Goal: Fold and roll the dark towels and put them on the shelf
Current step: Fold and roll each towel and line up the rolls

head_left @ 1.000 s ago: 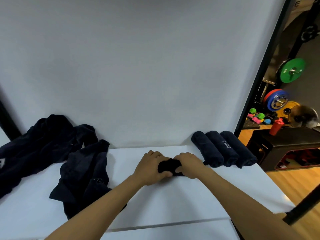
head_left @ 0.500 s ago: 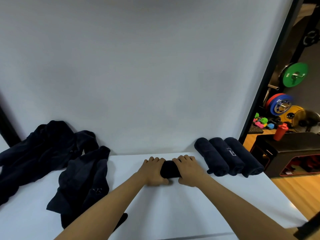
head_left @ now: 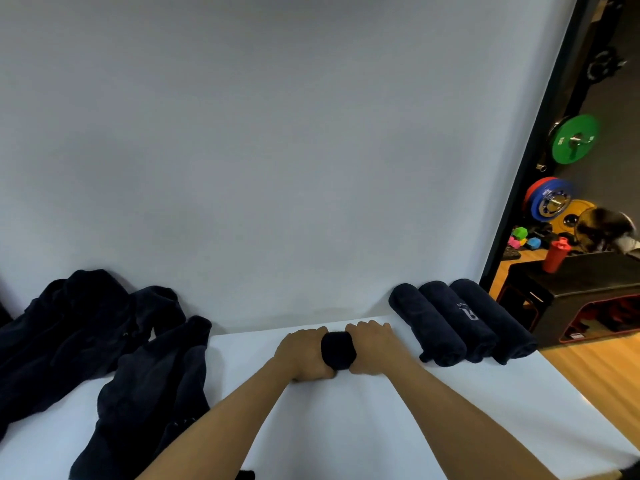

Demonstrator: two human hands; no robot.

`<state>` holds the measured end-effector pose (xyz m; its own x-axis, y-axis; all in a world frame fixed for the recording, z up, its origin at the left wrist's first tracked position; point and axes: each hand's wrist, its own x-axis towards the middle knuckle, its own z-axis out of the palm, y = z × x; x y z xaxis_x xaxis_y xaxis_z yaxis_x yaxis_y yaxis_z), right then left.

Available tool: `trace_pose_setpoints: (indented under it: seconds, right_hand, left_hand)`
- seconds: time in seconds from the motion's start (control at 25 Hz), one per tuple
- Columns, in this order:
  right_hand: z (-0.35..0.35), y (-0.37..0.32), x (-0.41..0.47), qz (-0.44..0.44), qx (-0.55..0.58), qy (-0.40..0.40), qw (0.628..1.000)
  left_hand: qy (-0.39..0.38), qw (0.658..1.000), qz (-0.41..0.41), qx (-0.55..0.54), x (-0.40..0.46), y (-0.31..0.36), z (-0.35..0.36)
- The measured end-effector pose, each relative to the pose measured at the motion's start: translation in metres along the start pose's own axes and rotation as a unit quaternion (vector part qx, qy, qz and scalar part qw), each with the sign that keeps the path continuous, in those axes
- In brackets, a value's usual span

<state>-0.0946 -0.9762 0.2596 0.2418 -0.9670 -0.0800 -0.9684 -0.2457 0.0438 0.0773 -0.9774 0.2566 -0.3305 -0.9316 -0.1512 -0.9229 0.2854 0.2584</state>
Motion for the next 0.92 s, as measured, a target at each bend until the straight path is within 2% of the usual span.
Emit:
trace_pose_setpoints:
  seconds: [0.28,0.36,0.56,0.76,0.84,0.92]
  right_hand:
    - [-0.007,-0.006,-0.024,0.029,0.062,-0.003,0.998]
    - [-0.008,-0.005,-0.044,0.032,0.088,-0.001,0.996]
    - [0.0,0.018,-0.098,0.006,0.157,0.0,0.988]
    - [0.001,0.035,-0.133,0.067,0.182,0.101,0.976]
    - [0.002,0.036,-0.133,0.095,0.167,0.139,0.971]
    - [0.003,0.041,-0.131,0.11,0.138,0.155,0.972]
  left_hand:
    - [0.03,0.997,0.069,0.012,-0.008,-0.007,-0.002]
    - [0.031,0.991,0.118,0.057,-0.015,-0.007,-0.001]
    - [0.058,0.951,0.238,0.187,-0.023,0.015,-0.012]
    - [0.075,0.928,0.28,0.235,0.002,0.062,-0.027]
    - [0.1,0.921,0.276,0.256,0.018,0.077,-0.032]
    - [0.113,0.928,0.249,0.251,0.033,0.092,-0.029]
